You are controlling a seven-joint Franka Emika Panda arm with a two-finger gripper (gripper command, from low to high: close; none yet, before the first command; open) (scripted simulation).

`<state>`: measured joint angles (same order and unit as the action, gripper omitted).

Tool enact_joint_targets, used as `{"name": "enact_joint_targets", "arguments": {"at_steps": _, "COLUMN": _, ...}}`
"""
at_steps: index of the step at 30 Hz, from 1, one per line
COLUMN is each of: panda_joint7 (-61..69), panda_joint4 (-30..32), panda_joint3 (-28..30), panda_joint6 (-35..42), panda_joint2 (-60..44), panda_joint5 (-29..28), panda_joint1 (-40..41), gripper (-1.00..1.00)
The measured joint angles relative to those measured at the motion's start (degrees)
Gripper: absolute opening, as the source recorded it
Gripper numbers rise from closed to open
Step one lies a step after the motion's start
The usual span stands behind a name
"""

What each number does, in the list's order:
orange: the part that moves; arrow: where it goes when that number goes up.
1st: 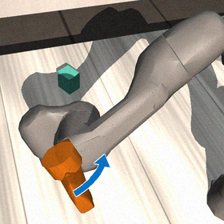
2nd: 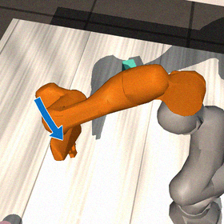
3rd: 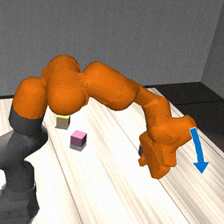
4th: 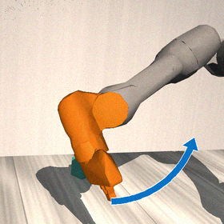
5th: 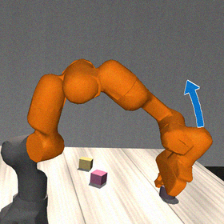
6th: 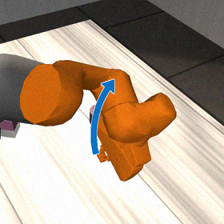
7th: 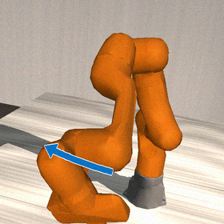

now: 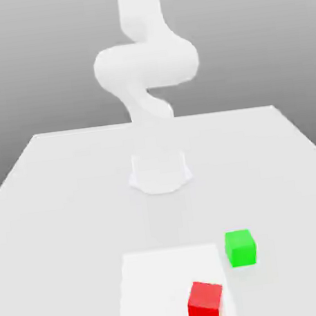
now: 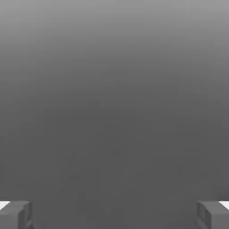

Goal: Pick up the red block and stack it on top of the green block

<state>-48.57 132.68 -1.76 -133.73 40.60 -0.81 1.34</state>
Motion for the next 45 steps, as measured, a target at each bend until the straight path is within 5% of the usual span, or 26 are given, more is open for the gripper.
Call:
{"name": "enact_joint_targets", "arguments": {"at_steps": 14, "panda_joint7": -16.19, "panda_joint4": 4.99, "panda_joint3": -7.01, "panda_joint6": -10.83, "panda_joint2": -29.53, "panda_joint5": -5.63, "panda_joint1": 4.61, "gripper": 0.00}}
{"name": "enact_joint_targets", "arguments": {"at_steps": 29, "panda_joint7": -26.89, "panda_joint4": 7.93, "panda_joint3": -6.16, "panda_joint6": -26.09, "panda_joint2": -60.02, "panda_joint5": -6.75, "panda_joint1": 1.85, "gripper": 0.00}}
{"name": "enact_joint_targets", "arguments": {"at_steps": 30, "panda_joint7": -27.31, "panda_joint4": 7.63, "panda_joint3": -5.39, "panda_joint6": -27.69, "panda_joint2": -61.99, "panda_joint5": -7.30, "panda_joint1": 1.20, "gripper": -1.00}}
{"name": "enact_joint_targets", "arguments": {"at_steps": 38, "panda_joint7": -27.14, "panda_joint4": 7.79, "panda_joint3": -5.75, "panda_joint6": -27.02, "panda_joint2": -61.10, "panda_joint5": -7.01, "panda_joint1": 1.48, "gripper": -1.00}}
{"name": "enact_joint_targets", "arguments": {"at_steps": 45, "panda_joint7": -29.33, "panda_joint4": 12.90, "panda_joint3": -9.97, "panda_joint6": -19.51, "panda_joint2": -47.88, "panda_joint5": 1.08, "panda_joint1": 0.78, "gripper": -1.00}}
